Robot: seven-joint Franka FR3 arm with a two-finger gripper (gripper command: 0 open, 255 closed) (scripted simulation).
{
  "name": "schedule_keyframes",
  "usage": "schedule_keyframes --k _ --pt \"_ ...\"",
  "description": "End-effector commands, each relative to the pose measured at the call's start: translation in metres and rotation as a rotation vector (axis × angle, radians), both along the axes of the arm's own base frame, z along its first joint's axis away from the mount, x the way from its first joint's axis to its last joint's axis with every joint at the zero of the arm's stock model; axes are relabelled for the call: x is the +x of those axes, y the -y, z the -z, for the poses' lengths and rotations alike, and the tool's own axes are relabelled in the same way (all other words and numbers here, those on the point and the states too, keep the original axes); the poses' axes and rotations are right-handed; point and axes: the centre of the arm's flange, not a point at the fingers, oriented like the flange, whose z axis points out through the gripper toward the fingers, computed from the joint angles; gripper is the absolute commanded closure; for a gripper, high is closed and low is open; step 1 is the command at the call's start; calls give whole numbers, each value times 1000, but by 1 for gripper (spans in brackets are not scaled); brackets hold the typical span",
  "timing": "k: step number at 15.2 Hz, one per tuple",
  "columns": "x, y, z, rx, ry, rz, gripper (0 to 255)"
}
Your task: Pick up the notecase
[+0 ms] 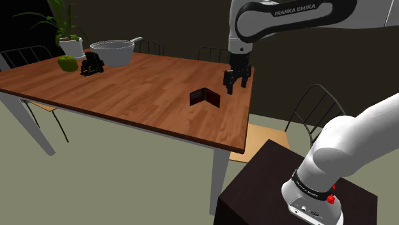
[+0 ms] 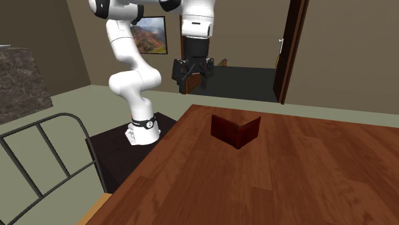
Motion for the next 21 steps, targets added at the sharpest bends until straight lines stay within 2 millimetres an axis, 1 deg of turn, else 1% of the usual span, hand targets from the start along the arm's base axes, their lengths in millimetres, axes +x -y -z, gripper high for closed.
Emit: schedule_keyframes --k 1,11,18,20,21 --pt "22 0 12 3 7 -6 0" --pt "140 6 51 20 41 -33 0" --pt "140 6 88 20 41 -33 0" --pt "140 6 91 20 41 -33 0" --pt "140 6 91 20 41 -33 255"
